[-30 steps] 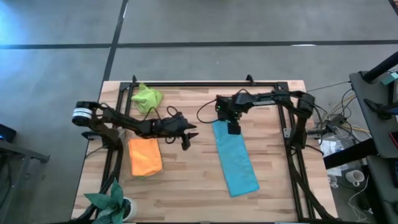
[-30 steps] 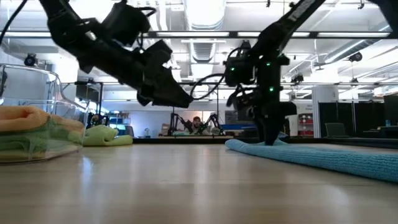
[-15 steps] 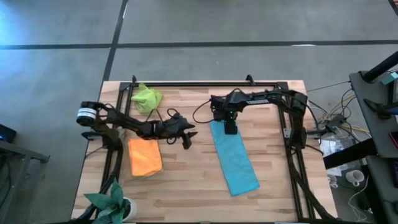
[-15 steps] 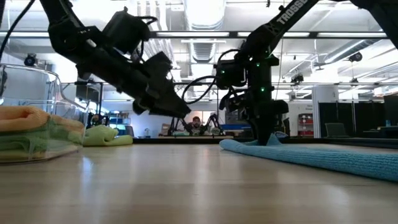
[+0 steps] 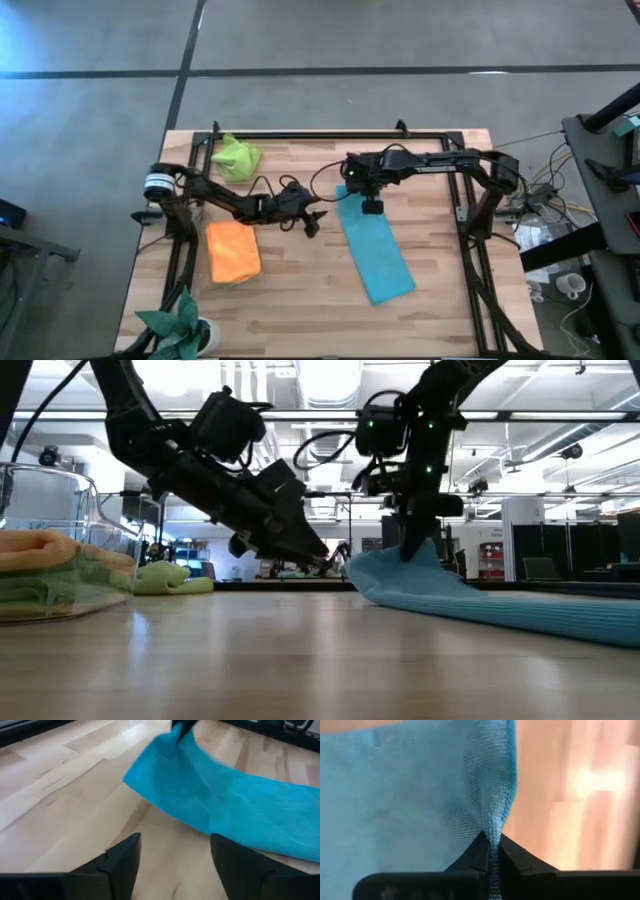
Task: Fold microfiber towels
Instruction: Fold the blue microfiber towel on the table
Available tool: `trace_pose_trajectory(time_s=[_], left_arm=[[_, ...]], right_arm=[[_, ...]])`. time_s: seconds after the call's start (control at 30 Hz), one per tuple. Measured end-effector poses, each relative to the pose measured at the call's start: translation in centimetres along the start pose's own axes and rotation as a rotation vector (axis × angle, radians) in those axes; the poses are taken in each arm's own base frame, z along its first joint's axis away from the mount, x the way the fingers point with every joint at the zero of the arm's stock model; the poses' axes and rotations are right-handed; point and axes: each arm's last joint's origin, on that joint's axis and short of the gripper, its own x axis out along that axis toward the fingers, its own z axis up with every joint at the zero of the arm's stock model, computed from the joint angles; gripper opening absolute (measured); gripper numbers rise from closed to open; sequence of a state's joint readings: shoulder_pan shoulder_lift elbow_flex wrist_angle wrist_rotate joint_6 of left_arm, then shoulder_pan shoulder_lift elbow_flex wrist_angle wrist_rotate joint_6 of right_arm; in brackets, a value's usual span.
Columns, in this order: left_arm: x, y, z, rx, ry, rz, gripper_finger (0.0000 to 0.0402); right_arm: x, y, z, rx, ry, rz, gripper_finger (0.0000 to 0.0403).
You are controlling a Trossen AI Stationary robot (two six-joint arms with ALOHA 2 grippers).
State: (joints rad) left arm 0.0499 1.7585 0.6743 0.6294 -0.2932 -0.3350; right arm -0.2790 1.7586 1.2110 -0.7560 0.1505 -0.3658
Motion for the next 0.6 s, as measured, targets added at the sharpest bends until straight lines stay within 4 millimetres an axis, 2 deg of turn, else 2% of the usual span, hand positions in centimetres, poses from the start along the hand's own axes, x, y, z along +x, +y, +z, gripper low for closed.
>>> trace_pose_trajectory(time_s=[0.13, 0.23, 0.37, 0.47, 0.6], left_arm=[[0.4, -0.2, 0.2, 0.004, 0.0, -0.004, 0.0238], [0.4, -0.2, 0.2, 0.003, 0.002, -0.013, 0.024], [0.4, -0.2, 0.2, 0.0, 0.005, -0.027, 0.024], [0.3, -0.5, 0.2, 0.001, 0.01, -0.056, 0.024], [0.7, -1.6, 1.0, 0.065, -0.007, -0.176, 0.024]], right_arm=[[-1.8, -1.4, 0.0, 0.045, -0.057, -0.151, 0.0012], [-2.0, -2.6, -0.3, 0.069, -0.034, -0.269, 0.0012], [-3.2, -3.8, -0.9, 0.092, -0.057, -0.32, 0.0012], [-3.7, -3.5, -1.3, 0.085, -0.056, -0.304, 0.0012], [-5.2, -1.9, -1.6, 0.043, -0.118, -0.239, 0.0012]])
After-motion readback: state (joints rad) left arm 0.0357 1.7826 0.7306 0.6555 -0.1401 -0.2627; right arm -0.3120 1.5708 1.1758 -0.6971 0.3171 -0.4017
